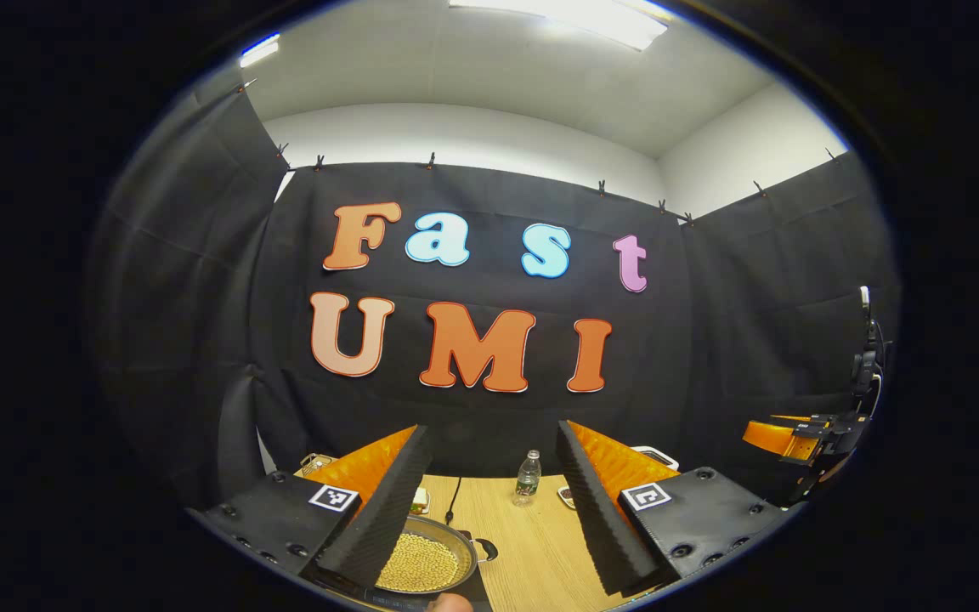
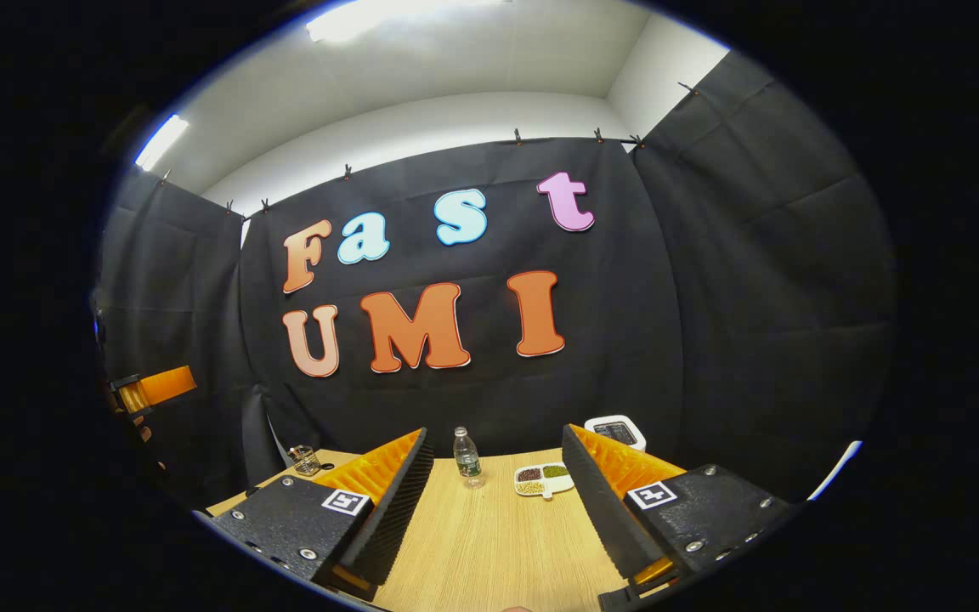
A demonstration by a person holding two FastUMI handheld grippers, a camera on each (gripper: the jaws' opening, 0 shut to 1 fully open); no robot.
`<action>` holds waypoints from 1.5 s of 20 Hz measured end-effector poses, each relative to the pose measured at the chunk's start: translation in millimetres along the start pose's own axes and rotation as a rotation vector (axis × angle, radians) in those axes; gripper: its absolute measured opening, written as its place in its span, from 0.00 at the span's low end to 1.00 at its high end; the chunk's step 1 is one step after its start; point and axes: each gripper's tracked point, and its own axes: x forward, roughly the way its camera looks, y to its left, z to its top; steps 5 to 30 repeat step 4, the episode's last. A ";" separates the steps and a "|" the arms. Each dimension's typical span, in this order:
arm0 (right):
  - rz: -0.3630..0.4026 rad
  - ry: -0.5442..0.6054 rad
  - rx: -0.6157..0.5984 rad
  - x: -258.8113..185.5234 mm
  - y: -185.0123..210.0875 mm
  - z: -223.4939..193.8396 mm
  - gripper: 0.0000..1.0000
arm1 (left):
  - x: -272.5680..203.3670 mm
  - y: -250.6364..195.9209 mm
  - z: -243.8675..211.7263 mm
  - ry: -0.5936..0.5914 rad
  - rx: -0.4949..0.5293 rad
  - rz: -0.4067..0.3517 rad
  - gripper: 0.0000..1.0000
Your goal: First push the handle of the pot to place it horizontally, then grasp the pot with both hands and set it on the induction cooktop.
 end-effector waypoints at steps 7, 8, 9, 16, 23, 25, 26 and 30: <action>0.001 -0.004 0.007 -0.3 -0.8 -0.7 0.95 | 0.1 2.4 -1.0 0.004 0.000 0.007 0.97; 0.001 -0.004 0.007 -0.3 -0.8 -0.7 0.95 | 0.1 2.4 -1.0 0.004 0.000 0.007 0.97; 0.001 -0.004 0.007 -0.3 -0.8 -0.7 0.95 | 0.1 2.4 -1.0 0.004 0.000 0.007 0.97; 0.001 -0.004 0.007 -0.3 -0.8 -0.7 0.95 | 0.1 2.4 -1.0 0.004 0.000 0.007 0.97; 0.001 -0.004 0.007 -0.3 -0.8 -0.7 0.95 | 0.1 2.4 -1.0 0.004 0.000 0.007 0.97; 0.001 -0.004 0.007 -0.3 -0.8 -0.7 0.95 | 0.1 2.4 -1.0 0.004 0.000 0.007 0.97; 0.001 -0.004 0.007 -0.3 -0.8 -0.7 0.95 | 0.1 2.4 -1.0 0.004 0.000 0.007 0.97; 0.001 -0.004 0.007 -0.3 -0.8 -0.7 0.95 | 0.1 2.4 -1.0 0.004 0.000 0.007 0.97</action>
